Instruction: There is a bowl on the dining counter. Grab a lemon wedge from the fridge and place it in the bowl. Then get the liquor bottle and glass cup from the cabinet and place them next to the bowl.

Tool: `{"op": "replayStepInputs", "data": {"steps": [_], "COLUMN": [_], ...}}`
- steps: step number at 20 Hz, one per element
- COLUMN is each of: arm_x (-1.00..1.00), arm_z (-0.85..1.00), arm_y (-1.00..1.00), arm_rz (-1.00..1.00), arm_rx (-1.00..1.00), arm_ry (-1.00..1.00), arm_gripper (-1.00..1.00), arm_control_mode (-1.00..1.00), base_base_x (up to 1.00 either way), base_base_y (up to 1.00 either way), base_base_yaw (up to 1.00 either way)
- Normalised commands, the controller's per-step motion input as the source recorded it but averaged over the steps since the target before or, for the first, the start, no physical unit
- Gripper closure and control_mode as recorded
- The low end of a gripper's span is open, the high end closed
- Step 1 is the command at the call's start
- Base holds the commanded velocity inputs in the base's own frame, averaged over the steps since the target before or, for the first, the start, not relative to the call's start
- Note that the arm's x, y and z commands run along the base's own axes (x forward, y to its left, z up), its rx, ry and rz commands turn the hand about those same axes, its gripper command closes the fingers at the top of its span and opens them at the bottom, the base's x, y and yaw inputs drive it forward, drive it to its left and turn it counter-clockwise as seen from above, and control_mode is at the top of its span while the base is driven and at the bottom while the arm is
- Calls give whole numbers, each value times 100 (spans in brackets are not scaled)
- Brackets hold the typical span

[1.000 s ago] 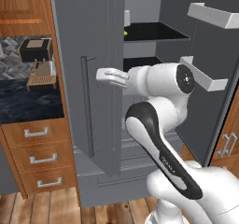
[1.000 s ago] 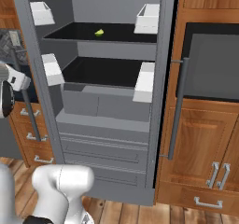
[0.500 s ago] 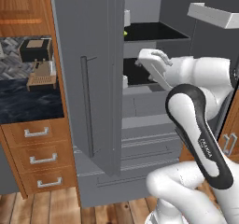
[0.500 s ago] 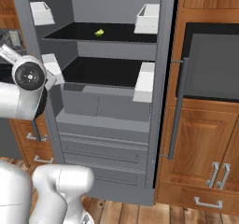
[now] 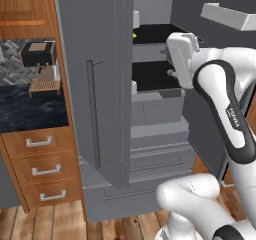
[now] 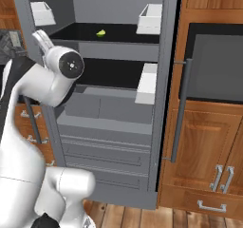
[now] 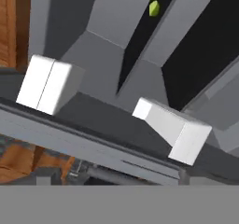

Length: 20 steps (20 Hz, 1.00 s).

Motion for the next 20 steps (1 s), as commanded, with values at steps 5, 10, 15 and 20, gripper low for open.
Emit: {"op": "replayStepInputs", "data": {"steps": [5,10,15,20], "arm_x": [84,66,28,3], "arm_z": [-1,-25,-40,-37], "arm_y": [-7,12,55,69], "arm_rz": [7,8,9,10], "arm_rx": [21,15,6,3], "arm_ry": [29,16,3,0], "arm_gripper": [-100,-100,-100,-100], "arm_control_mode": [-100,-100,-100,-100], "base_base_x": [0,0,0,0], "base_base_y": [0,0,0,0], "base_base_yaw": [0,0,0,0]}}
